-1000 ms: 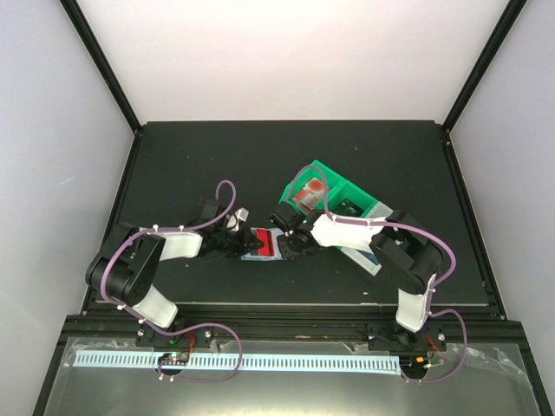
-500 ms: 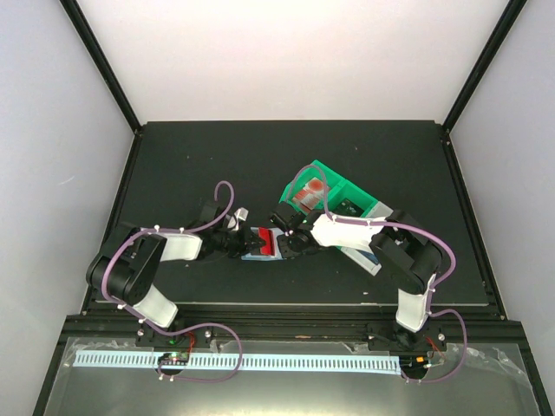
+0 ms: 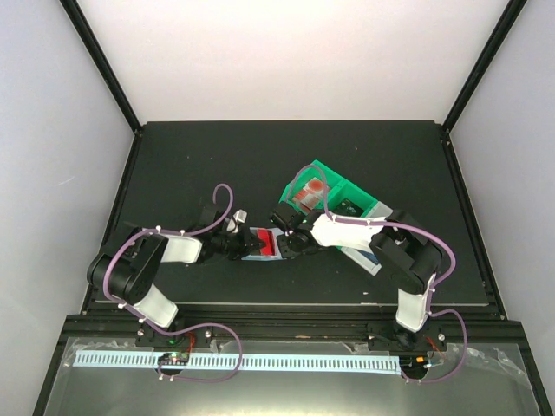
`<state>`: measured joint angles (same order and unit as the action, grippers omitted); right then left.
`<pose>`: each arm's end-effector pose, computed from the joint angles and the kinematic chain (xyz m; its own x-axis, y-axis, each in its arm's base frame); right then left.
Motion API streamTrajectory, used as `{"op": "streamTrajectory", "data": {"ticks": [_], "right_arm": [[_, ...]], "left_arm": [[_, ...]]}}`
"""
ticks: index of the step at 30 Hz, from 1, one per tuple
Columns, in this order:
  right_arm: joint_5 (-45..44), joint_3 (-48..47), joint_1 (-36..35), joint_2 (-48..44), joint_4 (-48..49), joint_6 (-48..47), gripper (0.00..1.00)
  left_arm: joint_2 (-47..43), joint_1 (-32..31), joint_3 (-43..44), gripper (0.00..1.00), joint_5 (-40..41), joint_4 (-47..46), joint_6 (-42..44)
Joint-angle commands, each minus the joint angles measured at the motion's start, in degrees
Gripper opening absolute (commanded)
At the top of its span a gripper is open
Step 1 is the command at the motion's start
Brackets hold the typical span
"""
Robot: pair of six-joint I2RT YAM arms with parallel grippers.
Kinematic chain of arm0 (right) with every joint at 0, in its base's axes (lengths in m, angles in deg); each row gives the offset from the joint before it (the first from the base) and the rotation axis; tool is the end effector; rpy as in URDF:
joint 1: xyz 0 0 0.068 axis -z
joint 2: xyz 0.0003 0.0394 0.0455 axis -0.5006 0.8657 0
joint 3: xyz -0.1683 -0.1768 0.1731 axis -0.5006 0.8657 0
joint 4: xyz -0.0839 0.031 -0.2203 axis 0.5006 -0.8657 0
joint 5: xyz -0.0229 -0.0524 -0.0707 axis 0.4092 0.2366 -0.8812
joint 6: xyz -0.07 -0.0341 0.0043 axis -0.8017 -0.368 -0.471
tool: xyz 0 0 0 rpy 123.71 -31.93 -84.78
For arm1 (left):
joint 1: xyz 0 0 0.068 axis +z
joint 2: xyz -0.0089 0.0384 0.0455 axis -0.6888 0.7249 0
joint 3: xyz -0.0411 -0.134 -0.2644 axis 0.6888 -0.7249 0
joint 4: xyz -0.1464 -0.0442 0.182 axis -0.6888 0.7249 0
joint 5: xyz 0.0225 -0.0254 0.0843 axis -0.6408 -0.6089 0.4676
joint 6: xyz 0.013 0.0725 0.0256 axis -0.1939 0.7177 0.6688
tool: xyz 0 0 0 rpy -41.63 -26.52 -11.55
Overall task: Put the credit cards into the card holder
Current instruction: Insert the credit card into the card holder.
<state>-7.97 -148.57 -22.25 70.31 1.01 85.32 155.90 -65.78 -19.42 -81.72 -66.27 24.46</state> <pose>0.2172 0.2749 0.1575 -0.9234 -0.2651 -0.2774 -0.3087 0.9427 0.1268 0.2236 -0.1385 0.1436 -0.9688 -0.2424 -0.0520 -0.0921 0.5470 -0.8321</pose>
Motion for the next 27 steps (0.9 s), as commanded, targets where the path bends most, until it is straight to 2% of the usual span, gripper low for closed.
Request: {"op": "streamTrajectory", "data": {"ticks": [1, 11, 27], "right_arm": [[0.64, 0.63, -0.44, 3.41, 0.73, 0.45, 0.24], [0.45, 0.63, -0.41, 3.5, 0.64, 0.43, 0.24], [0.91, 0.5, -0.44, 3.87, 0.64, 0.37, 0.24]], "left_arm": [[-1.41, -0.79, -1.49, 0.02, 1.83, 1.36, -0.51], [-6.54, -0.79, -2.62, 0.02, 9.05, 6.25, -1.05], [1.83, -1.04, -3.86, 0.02, 2.84, -5.75, -6.09]]}}
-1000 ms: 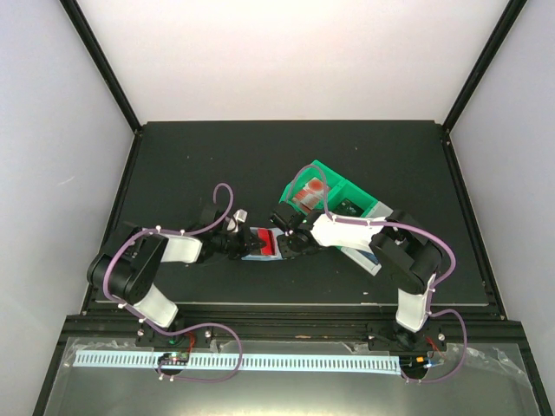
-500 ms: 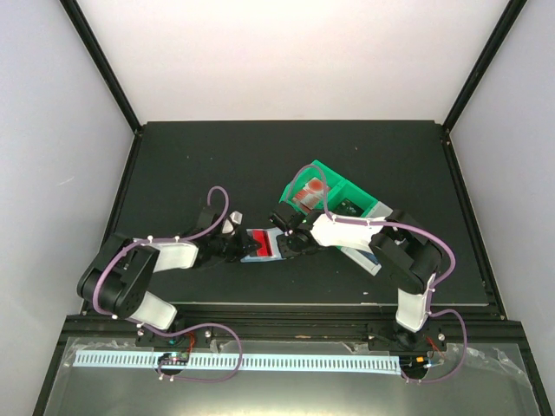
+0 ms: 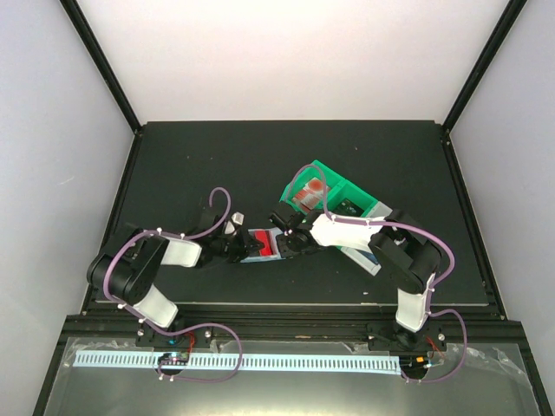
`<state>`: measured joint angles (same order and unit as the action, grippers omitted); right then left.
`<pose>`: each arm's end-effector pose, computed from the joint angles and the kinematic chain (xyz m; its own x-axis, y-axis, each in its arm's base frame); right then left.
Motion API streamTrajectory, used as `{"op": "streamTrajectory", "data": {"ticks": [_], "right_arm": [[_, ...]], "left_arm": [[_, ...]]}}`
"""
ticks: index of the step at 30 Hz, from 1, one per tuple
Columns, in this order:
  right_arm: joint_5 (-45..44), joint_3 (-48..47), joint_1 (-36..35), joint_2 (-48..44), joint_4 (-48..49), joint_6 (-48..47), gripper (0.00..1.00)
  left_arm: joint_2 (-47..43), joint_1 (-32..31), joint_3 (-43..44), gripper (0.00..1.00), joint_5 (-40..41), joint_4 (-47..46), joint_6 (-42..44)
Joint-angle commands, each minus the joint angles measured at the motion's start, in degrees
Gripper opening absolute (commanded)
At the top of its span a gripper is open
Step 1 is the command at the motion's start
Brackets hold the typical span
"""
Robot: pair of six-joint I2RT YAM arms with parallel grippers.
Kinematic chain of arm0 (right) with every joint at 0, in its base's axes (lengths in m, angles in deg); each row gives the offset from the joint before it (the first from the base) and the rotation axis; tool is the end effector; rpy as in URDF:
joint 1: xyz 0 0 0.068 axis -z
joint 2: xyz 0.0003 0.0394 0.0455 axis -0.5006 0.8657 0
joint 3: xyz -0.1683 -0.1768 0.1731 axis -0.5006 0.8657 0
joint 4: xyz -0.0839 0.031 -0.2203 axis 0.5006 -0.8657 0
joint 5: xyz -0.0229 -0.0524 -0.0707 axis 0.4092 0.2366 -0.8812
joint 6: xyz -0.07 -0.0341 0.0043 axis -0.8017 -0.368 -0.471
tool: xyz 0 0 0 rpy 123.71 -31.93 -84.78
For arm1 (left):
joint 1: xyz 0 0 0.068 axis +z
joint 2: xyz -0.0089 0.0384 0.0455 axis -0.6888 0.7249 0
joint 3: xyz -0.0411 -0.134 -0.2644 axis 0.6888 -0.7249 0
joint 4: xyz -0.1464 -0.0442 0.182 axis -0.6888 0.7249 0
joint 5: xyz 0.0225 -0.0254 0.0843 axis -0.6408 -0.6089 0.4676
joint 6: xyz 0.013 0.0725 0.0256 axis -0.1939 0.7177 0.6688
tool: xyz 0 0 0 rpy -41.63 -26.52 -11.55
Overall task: Put the credit cards into the card holder
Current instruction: Insert the credit card into the card holder.
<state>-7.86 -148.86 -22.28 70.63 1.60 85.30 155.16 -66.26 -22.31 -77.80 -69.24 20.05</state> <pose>0.2187 0.2774 0.1574 -0.9218 -0.2640 -0.2840 -0.3107 0.9411 0.1337 0.2173 -0.1344 0.1372 -0.9468 -0.3202 -0.0308 -0.1607 0.5537 -0.8170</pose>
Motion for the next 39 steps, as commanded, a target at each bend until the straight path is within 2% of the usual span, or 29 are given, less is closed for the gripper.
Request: {"op": "streamTrajectory", "data": {"ticks": [1, 13, 19, 28, 34, 39], "right_arm": [[0.88, 0.75, -0.41, 3.57, 0.05, 0.39, 0.24], [0.88, 0.08, -0.41, 3.9, -0.13, 0.22, 0.24], [0.83, 0.04, -0.4, 3.87, -0.14, 0.13, 0.24], [0.74, 0.08, -0.42, 3.95, -0.02, 0.21, 0.24], [0.68, 0.13, -0.42, 4.16, -0.04, 0.22, 0.24], [0.97, -0.01, -0.37, 4.25, 0.2, 0.04, 0.24]], "left_arm": [[2.7, -0.57, -1.15, 0.02, -1.24, -3.04, -1.79], [4.24, -0.82, -1.99, 0.03, -5.3, -7.11, -3.56], [6.72, -0.83, 0.28, 0.08, -6.02, -4.48, 0.92], [1.55, -0.83, 4.57, 0.13, 1.45, 11.66, 11.41], [-2.03, -1.01, 6.82, 0.28, 6.98, 22.9, 16.72], [-3.7, -1.0, 7.4, 0.41, 10.02, 27.35, 17.96]]}}
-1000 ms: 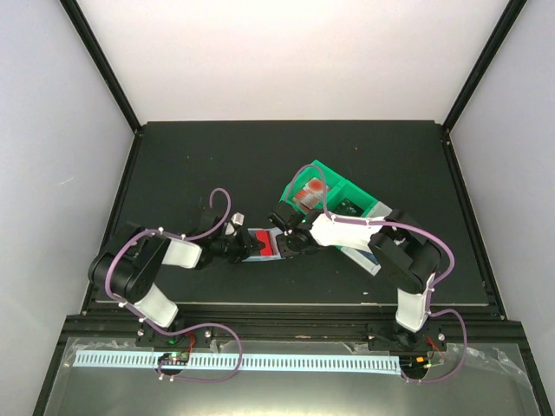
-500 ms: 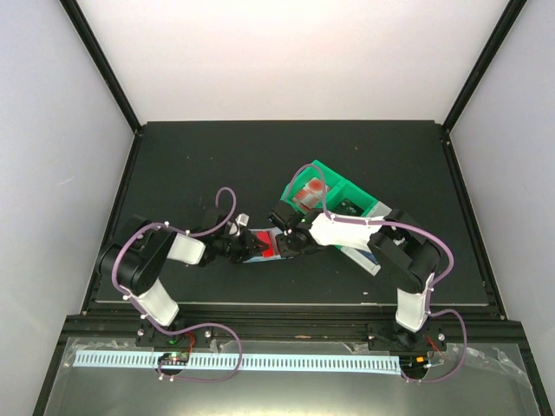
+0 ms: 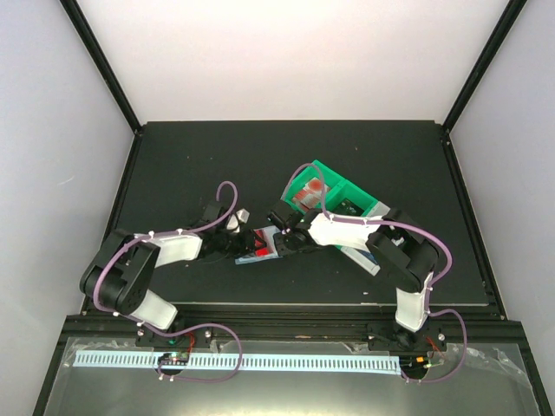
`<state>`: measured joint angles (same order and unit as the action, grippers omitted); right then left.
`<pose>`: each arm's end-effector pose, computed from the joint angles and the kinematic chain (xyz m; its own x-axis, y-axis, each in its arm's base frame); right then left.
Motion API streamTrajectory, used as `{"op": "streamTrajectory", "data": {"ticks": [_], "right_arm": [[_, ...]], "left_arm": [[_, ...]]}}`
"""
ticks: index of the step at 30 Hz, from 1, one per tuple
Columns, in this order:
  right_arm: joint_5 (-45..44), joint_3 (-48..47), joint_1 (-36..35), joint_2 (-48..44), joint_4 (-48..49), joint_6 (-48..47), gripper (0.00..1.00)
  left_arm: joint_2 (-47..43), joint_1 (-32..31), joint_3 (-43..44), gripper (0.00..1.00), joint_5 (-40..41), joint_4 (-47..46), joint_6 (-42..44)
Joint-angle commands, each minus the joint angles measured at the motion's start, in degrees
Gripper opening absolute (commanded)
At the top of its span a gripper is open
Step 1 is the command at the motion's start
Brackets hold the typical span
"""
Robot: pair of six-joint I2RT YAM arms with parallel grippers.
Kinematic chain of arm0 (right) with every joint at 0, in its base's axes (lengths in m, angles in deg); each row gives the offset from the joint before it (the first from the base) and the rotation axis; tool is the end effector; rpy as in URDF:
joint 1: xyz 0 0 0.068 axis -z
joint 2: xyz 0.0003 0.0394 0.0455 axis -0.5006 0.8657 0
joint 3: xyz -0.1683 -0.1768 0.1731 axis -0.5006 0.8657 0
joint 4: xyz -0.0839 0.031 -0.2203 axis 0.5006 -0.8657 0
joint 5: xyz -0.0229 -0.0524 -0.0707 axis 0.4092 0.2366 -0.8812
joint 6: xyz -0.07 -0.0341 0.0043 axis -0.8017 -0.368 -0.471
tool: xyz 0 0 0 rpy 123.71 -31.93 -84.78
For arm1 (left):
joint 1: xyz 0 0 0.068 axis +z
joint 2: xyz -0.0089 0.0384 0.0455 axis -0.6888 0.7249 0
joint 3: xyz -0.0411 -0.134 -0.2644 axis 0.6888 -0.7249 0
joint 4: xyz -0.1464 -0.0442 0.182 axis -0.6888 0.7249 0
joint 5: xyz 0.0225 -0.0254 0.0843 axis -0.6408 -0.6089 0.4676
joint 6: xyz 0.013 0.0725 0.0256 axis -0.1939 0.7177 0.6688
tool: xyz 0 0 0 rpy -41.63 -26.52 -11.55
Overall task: Put the credit cards into the card holder
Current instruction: Insert the credit card into the card holder.
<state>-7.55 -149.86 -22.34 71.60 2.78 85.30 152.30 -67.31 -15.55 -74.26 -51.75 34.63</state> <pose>0.2227 0.2838 0.1569 -0.9185 -0.2608 -0.2973 -0.3146 0.9374 0.1496 0.2170 -0.1356 0.1503 -0.9738 -0.1724 -0.1484 -0.0122 0.6910 -0.7228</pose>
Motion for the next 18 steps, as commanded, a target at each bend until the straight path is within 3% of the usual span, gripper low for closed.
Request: {"op": "streamTrajectory", "data": {"ticks": [1, 9, 18], "right_arm": [[0.82, 1.05, -0.35, 3.29, -0.96, 0.04, 0.24], [1.05, 1.22, -0.35, 3.24, -0.69, -0.05, 0.24], [1.84, 0.98, -0.35, 3.33, -0.34, -0.57, 0.24]], "left_arm": [[-1.13, 0.08, 0.88, 0.42, 6.86, 10.41, 3.56], [-2.7, -0.03, 2.6, 0.39, 10.33, 13.79, 5.43], [-3.72, -0.23, 4.06, 0.56, 10.36, 18.11, 7.34]]}}
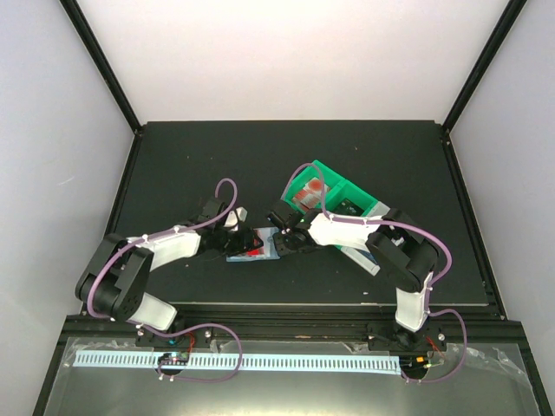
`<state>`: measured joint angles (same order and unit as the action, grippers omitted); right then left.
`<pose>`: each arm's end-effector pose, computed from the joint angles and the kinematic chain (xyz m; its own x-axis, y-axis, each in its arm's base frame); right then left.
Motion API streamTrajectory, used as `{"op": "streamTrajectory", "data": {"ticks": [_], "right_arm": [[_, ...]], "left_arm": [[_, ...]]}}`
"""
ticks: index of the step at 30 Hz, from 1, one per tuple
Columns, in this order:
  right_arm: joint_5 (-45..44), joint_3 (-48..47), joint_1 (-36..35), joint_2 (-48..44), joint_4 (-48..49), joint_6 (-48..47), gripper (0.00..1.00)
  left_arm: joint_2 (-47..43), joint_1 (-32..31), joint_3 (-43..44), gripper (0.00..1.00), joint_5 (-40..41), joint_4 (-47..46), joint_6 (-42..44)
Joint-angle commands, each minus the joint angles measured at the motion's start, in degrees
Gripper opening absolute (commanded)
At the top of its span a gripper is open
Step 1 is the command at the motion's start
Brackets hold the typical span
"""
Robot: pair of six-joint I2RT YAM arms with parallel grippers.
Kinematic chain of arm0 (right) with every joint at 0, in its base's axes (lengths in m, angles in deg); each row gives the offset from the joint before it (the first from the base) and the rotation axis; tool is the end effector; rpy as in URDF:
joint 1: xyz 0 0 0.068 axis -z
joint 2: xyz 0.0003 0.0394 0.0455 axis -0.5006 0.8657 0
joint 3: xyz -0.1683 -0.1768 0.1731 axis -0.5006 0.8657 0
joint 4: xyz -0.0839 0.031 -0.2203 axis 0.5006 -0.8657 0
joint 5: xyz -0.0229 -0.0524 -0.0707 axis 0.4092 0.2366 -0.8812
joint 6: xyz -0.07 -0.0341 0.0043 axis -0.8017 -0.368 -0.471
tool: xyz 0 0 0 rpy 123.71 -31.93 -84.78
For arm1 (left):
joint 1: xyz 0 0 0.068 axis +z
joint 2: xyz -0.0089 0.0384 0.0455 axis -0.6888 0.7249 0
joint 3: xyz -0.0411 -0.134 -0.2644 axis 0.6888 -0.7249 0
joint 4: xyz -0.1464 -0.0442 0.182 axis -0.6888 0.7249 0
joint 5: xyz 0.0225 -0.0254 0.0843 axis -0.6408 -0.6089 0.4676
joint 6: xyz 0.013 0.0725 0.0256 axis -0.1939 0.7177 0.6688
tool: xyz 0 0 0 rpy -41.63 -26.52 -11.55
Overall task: Put the credit cards into the card holder
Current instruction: Insert the credit card into the card holder.
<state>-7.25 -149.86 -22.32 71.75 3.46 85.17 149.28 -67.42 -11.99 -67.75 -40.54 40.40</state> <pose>0.2236 0.2853 0.1566 -0.9169 -0.2611 -0.3020 -0.3182 0.9348 0.1580 0.2138 -0.1276 0.1608 -0.9703 -0.1364 -0.1999 0.0165 0.7867 -0.6171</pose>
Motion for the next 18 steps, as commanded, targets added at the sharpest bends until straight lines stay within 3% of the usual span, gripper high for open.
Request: {"op": "streamTrajectory", "data": {"ticks": [1, 18], "right_arm": [[1.56, 0.91, -0.35, 3.13, -1.0, -0.4, 0.24], [1.8, 0.43, -0.38, 2.6, -0.4, -0.59, 0.24]], "left_arm": [[-1.18, -0.17, 0.54, 0.58, 4.06, 7.37, 1.36], [-4.37, -0.19, 7.29, 0.78, 9.8, 23.55, 3.94]]}}
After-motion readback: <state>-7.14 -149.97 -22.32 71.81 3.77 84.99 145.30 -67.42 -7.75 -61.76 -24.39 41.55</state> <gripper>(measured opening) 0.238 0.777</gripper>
